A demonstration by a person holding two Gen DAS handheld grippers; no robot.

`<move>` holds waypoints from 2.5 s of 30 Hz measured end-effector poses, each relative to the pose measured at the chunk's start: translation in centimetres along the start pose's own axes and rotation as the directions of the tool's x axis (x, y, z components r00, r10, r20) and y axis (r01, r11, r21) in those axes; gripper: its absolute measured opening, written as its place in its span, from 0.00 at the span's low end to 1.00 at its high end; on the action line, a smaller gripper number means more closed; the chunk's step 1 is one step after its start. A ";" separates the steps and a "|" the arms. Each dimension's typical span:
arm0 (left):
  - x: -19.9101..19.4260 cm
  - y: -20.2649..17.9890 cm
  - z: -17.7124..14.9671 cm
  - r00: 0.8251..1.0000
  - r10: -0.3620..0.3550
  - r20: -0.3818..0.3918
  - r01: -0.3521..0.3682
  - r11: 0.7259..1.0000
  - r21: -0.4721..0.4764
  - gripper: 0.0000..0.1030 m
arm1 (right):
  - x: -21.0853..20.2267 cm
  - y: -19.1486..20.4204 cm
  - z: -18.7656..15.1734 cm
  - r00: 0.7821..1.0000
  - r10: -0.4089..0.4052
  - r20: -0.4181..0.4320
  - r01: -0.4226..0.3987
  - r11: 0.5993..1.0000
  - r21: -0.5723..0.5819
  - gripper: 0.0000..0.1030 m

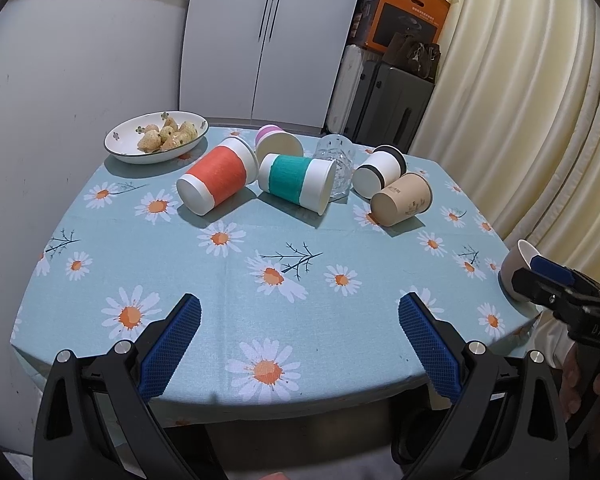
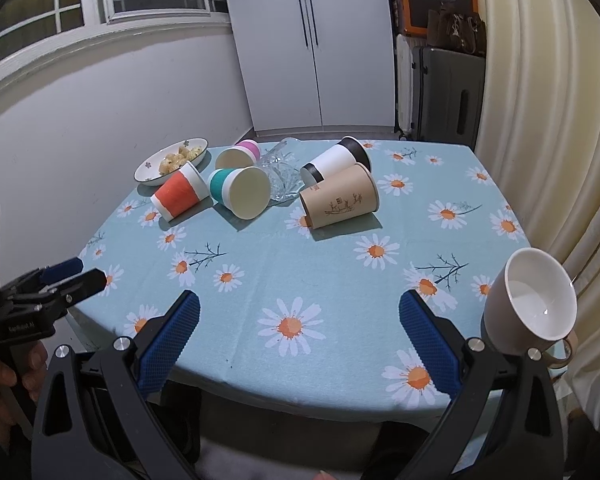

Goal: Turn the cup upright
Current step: 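Reach the right gripper to the tan kraft cup and close on it, then lift the tan cup with the right gripper and carry it toward the left gripper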

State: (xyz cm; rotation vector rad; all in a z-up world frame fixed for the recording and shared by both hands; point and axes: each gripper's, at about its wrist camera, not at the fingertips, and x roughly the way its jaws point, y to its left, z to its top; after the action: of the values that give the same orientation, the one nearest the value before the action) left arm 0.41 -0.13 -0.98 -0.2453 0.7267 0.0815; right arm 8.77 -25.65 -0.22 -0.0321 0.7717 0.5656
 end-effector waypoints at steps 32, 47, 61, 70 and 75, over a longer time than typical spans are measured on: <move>11.0 -1.3 8.6 0.989 -0.077 -0.125 0.079 0.997 0.012 0.94 | 18.5 -10.9 7.9 0.944 0.312 -0.107 -0.110 0.602 0.791 0.69; 12.2 -1.3 7.7 0.984 -0.076 -0.161 0.081 0.996 0.024 0.94 | 19.7 -12.4 6.8 0.935 0.329 -0.134 -0.076 0.555 0.828 0.60; 8.4 -0.6 7.0 0.983 -0.088 -0.159 0.100 0.993 0.070 0.94 | 14.5 -6.9 7.0 0.783 0.495 -0.377 -0.234 0.796 0.558 0.60; 8.0 1.7 5.5 0.963 -0.117 -0.241 0.121 0.993 0.002 0.94 | 13.8 -2.0 5.1 0.679 0.465 -0.568 -0.340 0.885 0.319 0.60; 8.6 2.5 5.4 0.955 -0.128 -0.269 0.123 0.992 -0.037 0.94 | 14.8 -0.7 4.1 0.651 0.427 -0.627 -0.333 0.903 0.270 0.60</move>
State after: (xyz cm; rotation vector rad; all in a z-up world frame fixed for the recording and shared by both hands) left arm 9.88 3.58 -3.31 -0.3251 0.9812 -0.0674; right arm 20.28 -18.33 -7.26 0.0544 1.5625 0.9288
